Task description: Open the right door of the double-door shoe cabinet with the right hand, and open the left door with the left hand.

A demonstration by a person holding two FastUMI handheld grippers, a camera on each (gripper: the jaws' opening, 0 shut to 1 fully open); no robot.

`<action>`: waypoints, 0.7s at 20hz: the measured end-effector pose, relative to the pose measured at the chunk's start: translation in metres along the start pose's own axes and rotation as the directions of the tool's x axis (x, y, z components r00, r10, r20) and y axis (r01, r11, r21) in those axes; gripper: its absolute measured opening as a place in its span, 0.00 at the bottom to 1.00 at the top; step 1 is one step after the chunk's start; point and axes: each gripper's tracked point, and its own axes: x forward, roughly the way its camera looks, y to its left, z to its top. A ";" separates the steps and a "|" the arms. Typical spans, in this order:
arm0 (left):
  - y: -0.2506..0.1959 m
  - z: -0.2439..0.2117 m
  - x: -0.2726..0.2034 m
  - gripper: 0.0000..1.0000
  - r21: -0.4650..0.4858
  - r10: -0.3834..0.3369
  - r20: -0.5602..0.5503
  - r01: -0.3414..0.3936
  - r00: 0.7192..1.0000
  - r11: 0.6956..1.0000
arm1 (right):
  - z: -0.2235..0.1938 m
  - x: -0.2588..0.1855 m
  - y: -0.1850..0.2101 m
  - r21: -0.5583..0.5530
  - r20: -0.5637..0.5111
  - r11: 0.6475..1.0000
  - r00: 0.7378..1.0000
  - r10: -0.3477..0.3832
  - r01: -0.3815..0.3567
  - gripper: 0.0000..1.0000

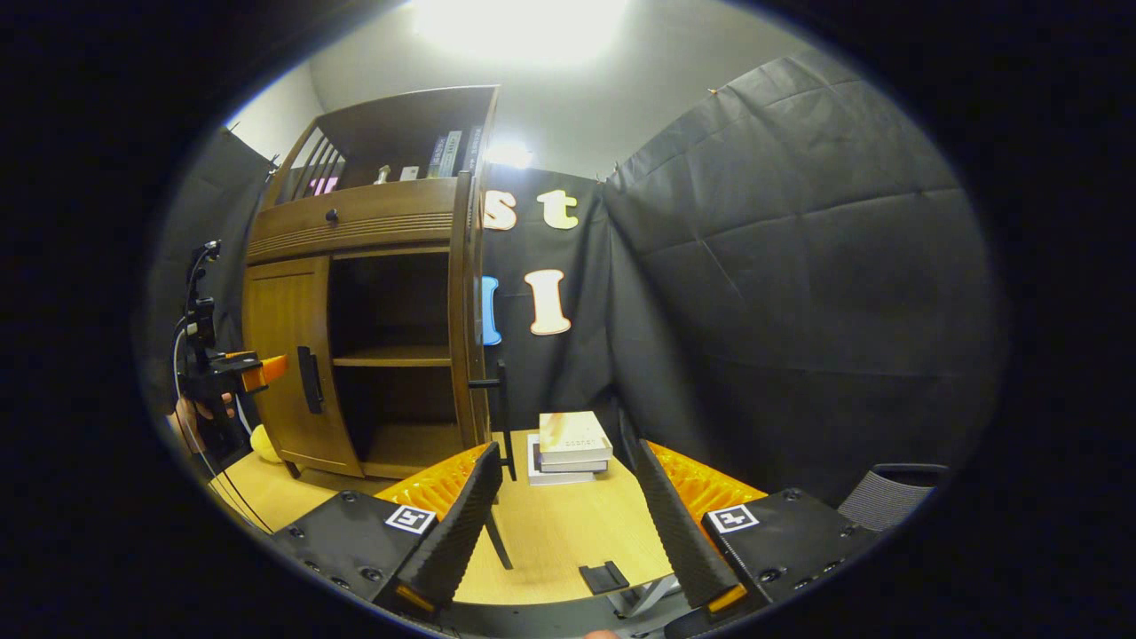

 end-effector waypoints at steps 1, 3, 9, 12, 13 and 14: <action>-0.003 -0.002 0.006 0.97 -0.017 -0.005 -0.001 0.005 1.000 1.000 | -0.002 -0.004 -0.005 0.006 -0.006 1.000 1.000 -0.016 0.016 0.92; -0.010 -0.006 0.021 0.97 -0.031 -0.014 -0.009 0.014 1.000 0.999 | -0.005 -0.010 -0.014 0.024 -0.018 0.999 0.999 -0.044 0.045 0.96; -0.005 -0.023 0.064 0.97 -0.024 0.036 -0.036 -0.036 0.999 0.999 | -0.013 -0.027 -0.031 0.032 -0.032 0.993 0.994 -0.109 0.110 0.92; 0.000 -0.035 0.081 0.97 -0.032 0.056 -0.055 -0.057 0.997 0.998 | -0.018 -0.035 -0.037 0.033 -0.043 0.992 0.991 -0.123 0.125 0.92; 0.001 -0.038 0.086 0.97 -0.036 0.058 -0.068 -0.061 0.996 0.998 | -0.020 -0.037 -0.038 0.033 -0.046 0.991 0.991 -0.126 0.127 0.92; 0.001 -0.041 0.087 0.92 -0.037 0.057 -0.073 -0.059 0.996 0.998 | -0.021 -0.038 -0.038 0.034 -0.048 0.991 0.991 -0.126 0.127 0.92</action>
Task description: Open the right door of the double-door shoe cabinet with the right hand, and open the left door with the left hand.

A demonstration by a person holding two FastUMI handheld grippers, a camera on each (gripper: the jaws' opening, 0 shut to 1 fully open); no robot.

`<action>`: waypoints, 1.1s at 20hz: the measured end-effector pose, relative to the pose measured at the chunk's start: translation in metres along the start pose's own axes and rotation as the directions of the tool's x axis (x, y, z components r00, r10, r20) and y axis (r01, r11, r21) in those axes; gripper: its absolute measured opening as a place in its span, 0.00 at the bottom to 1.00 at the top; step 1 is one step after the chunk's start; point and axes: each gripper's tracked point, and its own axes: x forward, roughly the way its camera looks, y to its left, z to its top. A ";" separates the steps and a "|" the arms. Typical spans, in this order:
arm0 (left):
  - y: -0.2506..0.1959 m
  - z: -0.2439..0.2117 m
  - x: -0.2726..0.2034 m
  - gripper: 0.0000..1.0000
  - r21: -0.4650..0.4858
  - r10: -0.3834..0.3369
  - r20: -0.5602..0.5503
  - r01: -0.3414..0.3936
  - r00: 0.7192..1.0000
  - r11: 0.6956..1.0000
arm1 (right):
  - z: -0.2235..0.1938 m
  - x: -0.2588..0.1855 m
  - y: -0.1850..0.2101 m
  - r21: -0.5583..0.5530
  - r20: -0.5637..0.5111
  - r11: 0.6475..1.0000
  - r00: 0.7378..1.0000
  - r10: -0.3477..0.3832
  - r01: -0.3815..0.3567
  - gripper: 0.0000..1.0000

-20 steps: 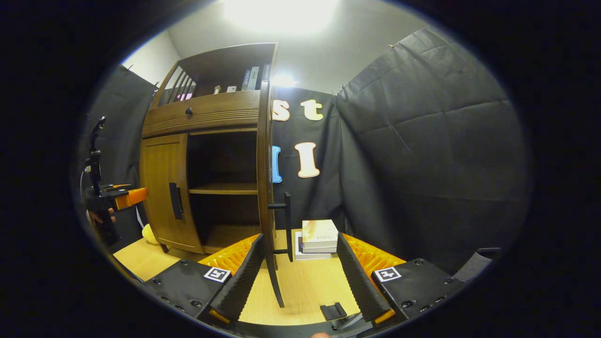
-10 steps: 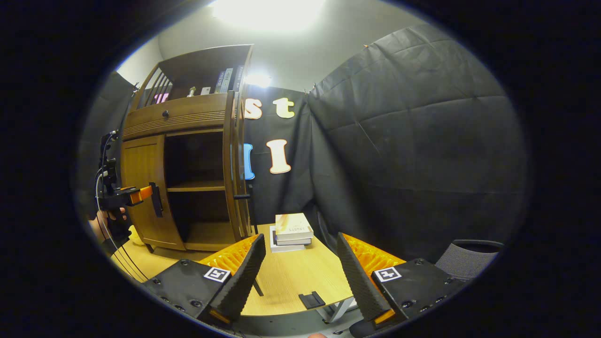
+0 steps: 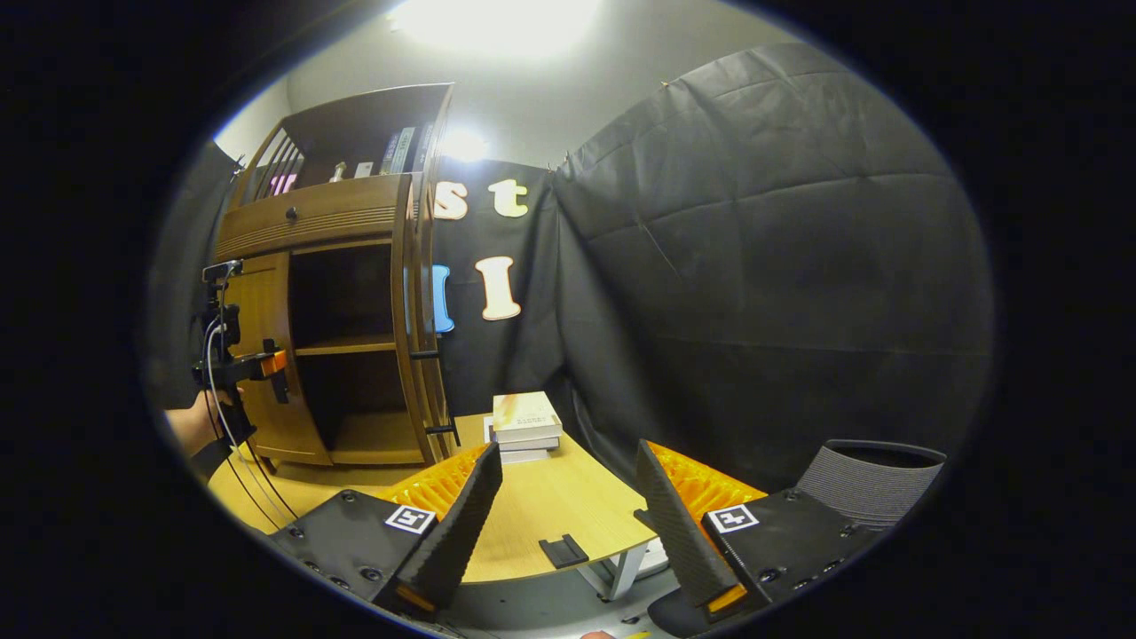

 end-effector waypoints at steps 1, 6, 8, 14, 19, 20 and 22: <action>0.000 -0.001 0.003 0.84 0.001 0.004 0.000 -0.004 1.000 1.000 | 0.000 0.000 0.001 0.000 -0.001 1.000 1.000 0.001 -0.001 0.93; -0.006 -0.013 0.015 0.48 0.017 -0.022 -0.037 0.023 0.999 1.000 | -0.002 0.000 0.007 0.000 -0.006 1.000 1.000 0.022 -0.022 0.95; -0.008 -0.011 0.011 0.36 0.014 -0.023 -0.046 0.023 0.999 1.000 | -0.003 0.002 0.011 -0.001 -0.007 0.999 0.999 0.036 -0.036 0.95; -0.007 -0.010 0.005 0.24 -0.003 -0.027 -0.065 0.026 0.998 1.000 | 0.000 0.006 0.021 -0.007 0.001 0.997 0.997 0.078 -0.078 0.93; 0.000 -0.008 -0.033 0.23 -0.010 -0.039 -0.056 0.038 0.998 0.999 | 0.000 0.010 0.035 0.003 0.001 0.992 0.992 0.126 -0.126 0.93; 0.002 -0.008 -0.041 0.23 -0.009 -0.042 -0.055 0.041 0.998 0.999 | 0.001 0.012 0.039 0.003 0.001 0.990 0.990 0.138 -0.138 0.93; 0.006 -0.007 -0.055 0.22 -0.013 -0.048 -0.055 0.047 0.997 0.999 | 0.002 0.015 0.049 0.000 0.002 0.986 0.986 0.166 -0.166 0.93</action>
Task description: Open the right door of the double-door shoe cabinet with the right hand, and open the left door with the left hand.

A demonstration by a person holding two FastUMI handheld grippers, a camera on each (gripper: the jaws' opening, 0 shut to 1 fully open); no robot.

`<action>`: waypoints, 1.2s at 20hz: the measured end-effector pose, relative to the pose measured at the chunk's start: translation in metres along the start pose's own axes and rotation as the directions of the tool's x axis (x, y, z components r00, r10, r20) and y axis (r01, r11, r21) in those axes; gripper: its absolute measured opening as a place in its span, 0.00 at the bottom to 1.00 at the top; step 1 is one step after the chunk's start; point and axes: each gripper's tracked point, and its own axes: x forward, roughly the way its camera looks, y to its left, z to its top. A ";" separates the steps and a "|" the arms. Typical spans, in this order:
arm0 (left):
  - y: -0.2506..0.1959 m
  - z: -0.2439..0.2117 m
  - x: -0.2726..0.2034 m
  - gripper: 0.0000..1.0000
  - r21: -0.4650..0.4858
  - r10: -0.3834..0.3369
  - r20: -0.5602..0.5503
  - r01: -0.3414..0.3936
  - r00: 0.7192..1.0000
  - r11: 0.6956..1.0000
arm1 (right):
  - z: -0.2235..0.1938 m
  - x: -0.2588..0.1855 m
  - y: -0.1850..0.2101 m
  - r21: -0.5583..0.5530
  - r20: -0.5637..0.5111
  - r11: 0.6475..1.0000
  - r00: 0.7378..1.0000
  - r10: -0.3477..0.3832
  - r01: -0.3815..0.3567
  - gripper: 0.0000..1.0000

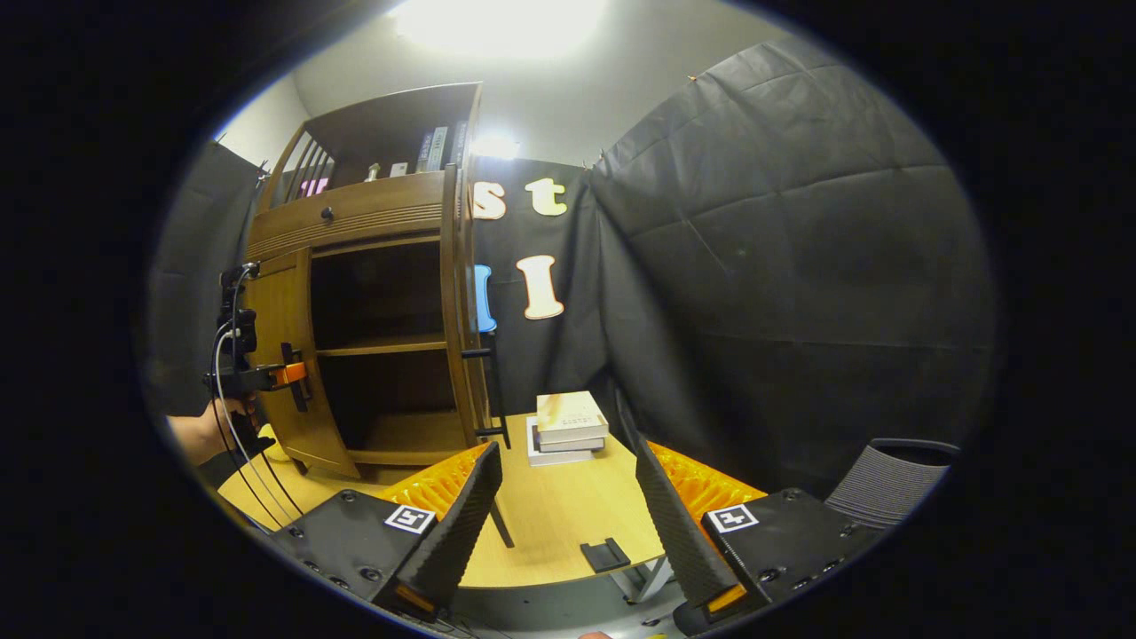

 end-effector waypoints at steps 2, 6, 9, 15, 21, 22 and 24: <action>0.004 -0.001 -0.015 0.21 -0.004 -0.002 -0.002 0.002 1.000 1.000 | 0.000 0.006 0.011 -0.006 0.000 0.999 0.999 0.032 -0.032 0.93; 0.014 -0.001 -0.044 0.20 -0.002 0.000 0.001 0.000 1.000 1.000 | 0.001 0.020 0.038 -0.002 -0.001 0.994 0.994 0.105 -0.105 0.93; 0.023 0.001 -0.062 0.21 -0.001 0.006 0.003 -0.006 1.000 1.000 | 0.000 0.026 0.054 -0.011 0.004 0.989 0.989 0.149 -0.149 0.93; 0.050 0.004 -0.101 0.24 -0.011 0.036 0.000 -0.036 0.999 0.999 | -0.001 0.036 0.081 -0.001 0.007 0.977 0.977 0.215 -0.215 0.93; 0.093 0.002 -0.142 0.22 -0.015 0.081 0.002 -0.081 0.997 0.997 | -0.004 0.039 0.112 -0.005 0.004 0.961 0.961 0.277 -0.277 0.93; 0.101 0.002 -0.148 0.23 -0.015 0.089 0.004 -0.089 0.996 0.996 | -0.004 0.039 0.118 -0.005 0.002 0.957 0.957 0.289 -0.289 0.93; 0.111 0.003 -0.154 0.23 -0.016 0.103 0.004 -0.102 0.995 0.995 | -0.002 0.039 0.132 -0.012 0.002 0.949 0.949 0.314 -0.314 0.95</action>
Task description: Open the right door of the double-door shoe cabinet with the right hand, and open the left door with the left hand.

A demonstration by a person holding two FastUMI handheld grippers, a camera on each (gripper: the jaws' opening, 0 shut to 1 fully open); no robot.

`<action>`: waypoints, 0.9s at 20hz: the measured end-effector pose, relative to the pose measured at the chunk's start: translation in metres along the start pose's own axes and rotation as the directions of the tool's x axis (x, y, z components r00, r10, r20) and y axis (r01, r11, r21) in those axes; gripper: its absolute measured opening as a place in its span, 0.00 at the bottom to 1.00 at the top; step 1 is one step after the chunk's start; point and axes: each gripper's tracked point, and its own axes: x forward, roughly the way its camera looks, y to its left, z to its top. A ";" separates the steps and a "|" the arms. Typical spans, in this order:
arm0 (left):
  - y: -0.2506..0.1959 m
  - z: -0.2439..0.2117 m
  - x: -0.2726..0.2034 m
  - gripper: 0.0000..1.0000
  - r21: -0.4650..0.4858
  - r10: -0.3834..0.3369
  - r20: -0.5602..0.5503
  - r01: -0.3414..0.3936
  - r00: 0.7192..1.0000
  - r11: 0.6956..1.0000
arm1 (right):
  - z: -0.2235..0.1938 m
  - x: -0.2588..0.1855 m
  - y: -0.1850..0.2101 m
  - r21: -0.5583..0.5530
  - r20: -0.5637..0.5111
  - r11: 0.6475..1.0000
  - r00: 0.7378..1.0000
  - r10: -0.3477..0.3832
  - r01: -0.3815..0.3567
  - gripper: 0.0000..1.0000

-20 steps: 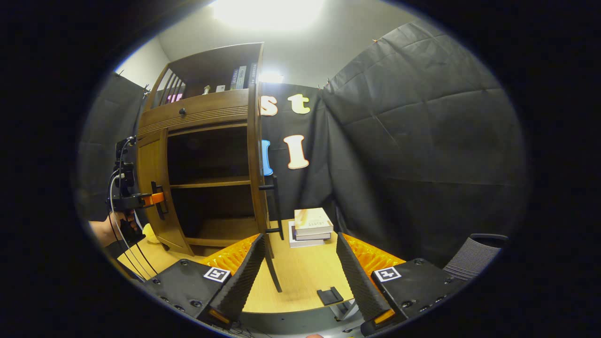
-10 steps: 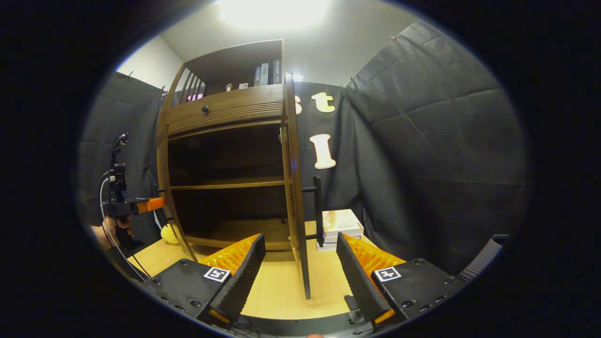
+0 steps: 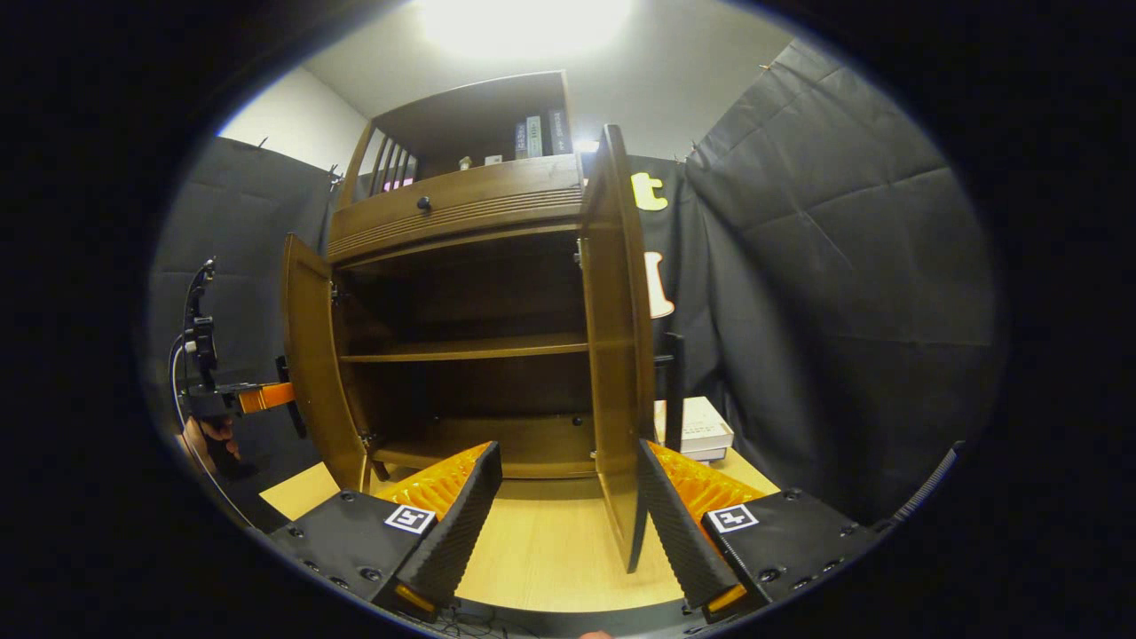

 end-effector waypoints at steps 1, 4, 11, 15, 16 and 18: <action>0.006 0.001 -0.003 0.23 -0.001 0.006 0.001 -0.006 1.000 1.000 | 0.000 0.002 0.006 -0.007 -0.001 1.000 1.000 0.012 -0.012 0.95; 0.021 0.002 -0.010 0.23 -0.006 0.018 0.003 -0.018 1.000 1.000 | 0.003 0.007 0.024 -0.029 0.003 0.999 0.999 0.044 -0.043 0.95; 0.059 0.006 -0.031 0.18 -0.006 0.053 0.017 -0.053 0.998 0.999 | 0.004 0.016 0.055 -0.044 0.000 0.996 0.997 0.074 -0.074 0.95; 0.091 0.003 -0.033 0.22 -0.018 0.077 0.007 -0.076 0.997 0.997 | 0.005 0.023 0.073 -0.033 0.003 0.996 0.997 0.082 -0.081 0.95; 0.097 0.002 -0.033 0.22 -0.017 0.083 0.006 -0.083 0.997 0.996 | 0.005 0.025 0.077 -0.035 0.002 0.996 0.997 0.082 -0.082 0.93; 0.110 0.001 -0.033 0.22 -0.019 0.095 0.006 -0.095 0.995 0.995 | 0.004 0.028 0.085 -0.040 -0.002 0.996 0.997 0.081 -0.081 0.93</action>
